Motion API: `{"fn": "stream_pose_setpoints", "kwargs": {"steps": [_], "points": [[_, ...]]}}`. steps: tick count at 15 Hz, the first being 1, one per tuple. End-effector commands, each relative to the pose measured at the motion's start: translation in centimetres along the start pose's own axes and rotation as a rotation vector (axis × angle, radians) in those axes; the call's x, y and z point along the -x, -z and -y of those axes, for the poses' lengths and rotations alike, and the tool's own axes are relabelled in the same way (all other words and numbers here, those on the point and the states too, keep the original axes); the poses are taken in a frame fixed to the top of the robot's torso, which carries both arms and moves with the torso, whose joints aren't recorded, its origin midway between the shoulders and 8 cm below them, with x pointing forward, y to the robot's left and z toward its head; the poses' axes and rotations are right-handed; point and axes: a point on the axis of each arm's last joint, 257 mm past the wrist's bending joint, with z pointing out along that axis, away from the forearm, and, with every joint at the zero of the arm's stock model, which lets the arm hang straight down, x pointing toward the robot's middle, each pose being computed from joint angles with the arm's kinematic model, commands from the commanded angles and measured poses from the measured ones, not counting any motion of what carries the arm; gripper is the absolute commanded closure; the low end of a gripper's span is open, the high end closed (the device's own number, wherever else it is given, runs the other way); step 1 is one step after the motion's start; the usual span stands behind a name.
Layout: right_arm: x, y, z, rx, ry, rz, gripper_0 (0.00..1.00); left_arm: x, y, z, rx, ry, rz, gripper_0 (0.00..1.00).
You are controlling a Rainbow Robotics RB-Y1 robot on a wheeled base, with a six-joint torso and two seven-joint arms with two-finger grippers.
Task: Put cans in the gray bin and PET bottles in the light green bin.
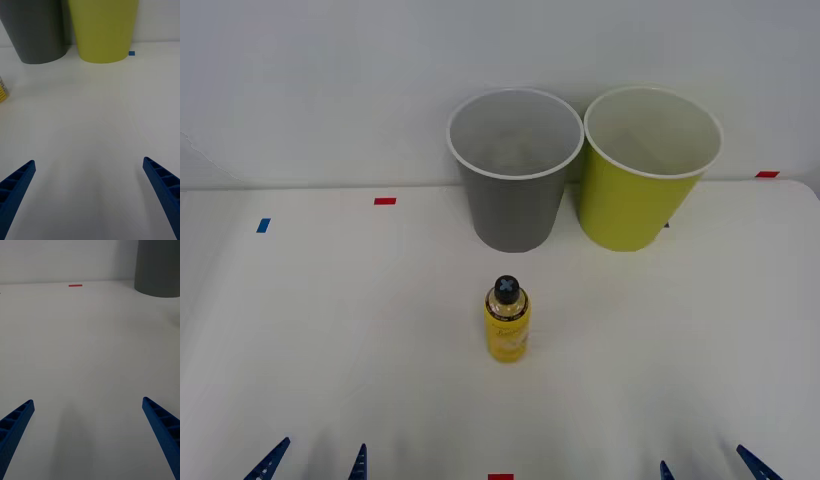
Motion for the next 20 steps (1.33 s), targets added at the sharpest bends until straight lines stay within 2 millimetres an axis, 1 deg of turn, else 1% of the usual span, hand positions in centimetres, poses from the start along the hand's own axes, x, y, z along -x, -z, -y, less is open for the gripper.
{"fn": "stream_pose_setpoints", "kwargs": {"steps": [1, 20], "points": [[0.00, 0.00, 0.00, 0.000, 0.000, 0.000, 0.00, 0.00, 0.00, 0.00, 0.000, 0.000, 0.000, 0.00], [0.00, 0.00, 0.00, 0.000, 0.000, 0.000, 0.00, 0.00, 0.00, 0.00, 0.000, 0.000, 0.000, 0.00]]}}
